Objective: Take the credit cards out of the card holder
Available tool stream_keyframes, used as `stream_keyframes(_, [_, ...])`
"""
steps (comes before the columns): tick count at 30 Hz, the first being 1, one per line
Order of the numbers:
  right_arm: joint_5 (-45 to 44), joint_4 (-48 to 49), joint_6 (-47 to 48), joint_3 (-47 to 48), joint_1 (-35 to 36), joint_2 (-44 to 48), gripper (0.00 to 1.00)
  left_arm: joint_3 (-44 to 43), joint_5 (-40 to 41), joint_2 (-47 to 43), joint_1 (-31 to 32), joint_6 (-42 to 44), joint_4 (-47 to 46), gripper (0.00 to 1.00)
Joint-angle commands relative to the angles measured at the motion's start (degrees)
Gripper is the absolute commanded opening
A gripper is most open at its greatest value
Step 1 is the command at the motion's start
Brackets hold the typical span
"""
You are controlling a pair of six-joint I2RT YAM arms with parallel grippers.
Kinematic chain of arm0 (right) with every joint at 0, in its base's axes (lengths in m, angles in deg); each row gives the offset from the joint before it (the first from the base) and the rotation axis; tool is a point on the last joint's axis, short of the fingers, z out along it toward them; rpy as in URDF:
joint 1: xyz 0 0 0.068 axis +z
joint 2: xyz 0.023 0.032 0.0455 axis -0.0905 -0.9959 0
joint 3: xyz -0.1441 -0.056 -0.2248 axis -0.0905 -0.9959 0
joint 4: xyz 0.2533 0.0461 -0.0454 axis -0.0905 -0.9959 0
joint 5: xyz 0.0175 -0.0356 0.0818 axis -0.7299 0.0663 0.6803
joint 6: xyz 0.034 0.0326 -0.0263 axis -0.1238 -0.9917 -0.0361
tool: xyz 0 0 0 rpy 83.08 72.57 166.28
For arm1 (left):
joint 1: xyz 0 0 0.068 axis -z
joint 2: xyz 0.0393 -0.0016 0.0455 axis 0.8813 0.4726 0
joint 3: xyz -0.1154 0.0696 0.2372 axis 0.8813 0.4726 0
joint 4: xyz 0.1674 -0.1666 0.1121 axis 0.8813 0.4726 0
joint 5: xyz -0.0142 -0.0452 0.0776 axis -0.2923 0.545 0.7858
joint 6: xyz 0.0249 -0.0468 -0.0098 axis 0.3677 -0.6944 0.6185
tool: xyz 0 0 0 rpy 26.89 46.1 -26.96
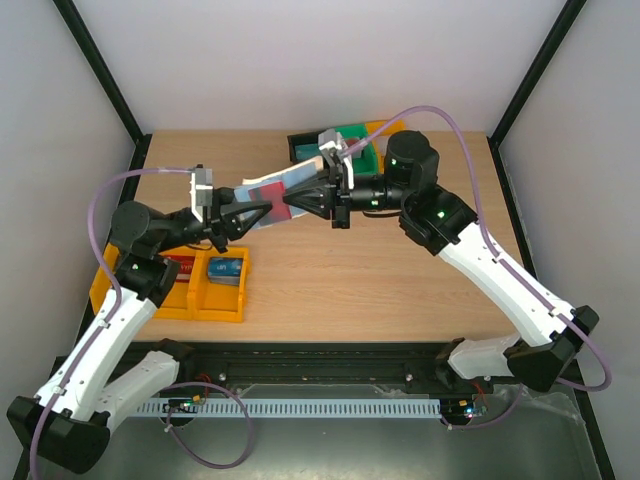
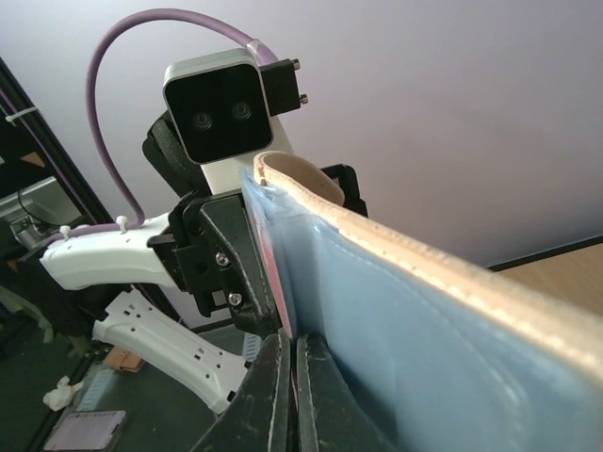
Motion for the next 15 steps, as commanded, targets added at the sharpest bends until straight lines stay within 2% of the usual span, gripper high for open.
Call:
stream_keyframes(1, [4.2,3.3,-1.2,-0.4,-1.7,2.0,0.02,0.6,-1.6,-0.1,0.4,-3.2,-5.0,0.12])
stream_keyframes(12, [6.8,2.4,-0.7,0.6,-4.3,2.4,0.02,0.7,-1.5,-0.3,0.4,-4.1,-5.0,0.15])
stream_keyframes(15, [7.3,2.3,-0.7,0.9,-4.4,1.9,0.02,0.8,-1.1,-0.5,0.4,-3.8,-4.7,0.07])
